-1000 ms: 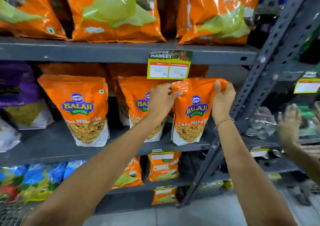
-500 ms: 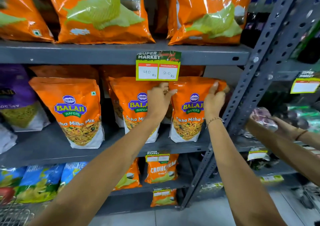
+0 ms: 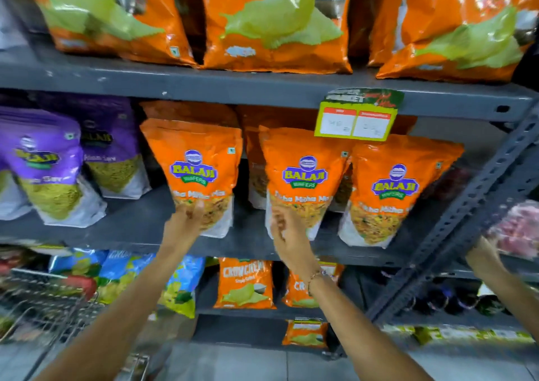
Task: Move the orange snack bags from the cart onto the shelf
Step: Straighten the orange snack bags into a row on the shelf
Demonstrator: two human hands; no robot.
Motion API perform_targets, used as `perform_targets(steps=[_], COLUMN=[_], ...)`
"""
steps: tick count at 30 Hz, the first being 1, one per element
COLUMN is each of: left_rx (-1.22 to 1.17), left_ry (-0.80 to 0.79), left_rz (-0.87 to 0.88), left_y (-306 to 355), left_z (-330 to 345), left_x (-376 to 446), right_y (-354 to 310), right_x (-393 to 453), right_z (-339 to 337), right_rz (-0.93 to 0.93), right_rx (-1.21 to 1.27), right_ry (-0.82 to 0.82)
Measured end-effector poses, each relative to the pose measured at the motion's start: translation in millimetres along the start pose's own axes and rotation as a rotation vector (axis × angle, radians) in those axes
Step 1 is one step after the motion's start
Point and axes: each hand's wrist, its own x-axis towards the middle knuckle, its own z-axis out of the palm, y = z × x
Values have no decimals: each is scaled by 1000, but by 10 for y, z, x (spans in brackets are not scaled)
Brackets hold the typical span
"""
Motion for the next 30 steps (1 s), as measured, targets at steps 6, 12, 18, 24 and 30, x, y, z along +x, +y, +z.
perform_targets(steps=[6, 12, 18, 24, 30], left_rx=[50, -357, -267, -251, -359], left_ry=[-401, -541, -350, -353, -404], left_rz=[41, 180, 139, 143, 192], left_y=[-403, -541, -879, -961, -937], left_z=[-331, -230, -195, -352, -398], left_x=[527, 767, 862, 995, 958], right_y=[-50, -168, -154, -294, -426], right_x=[437, 645, 648, 704, 690], right_z=[681, 1184, 1443, 1662, 1601], right_rz=[131, 223, 228, 245, 298], right_rx=[57, 133, 200, 150, 107], right_ry=[-476, -440, -363, -361, -431])
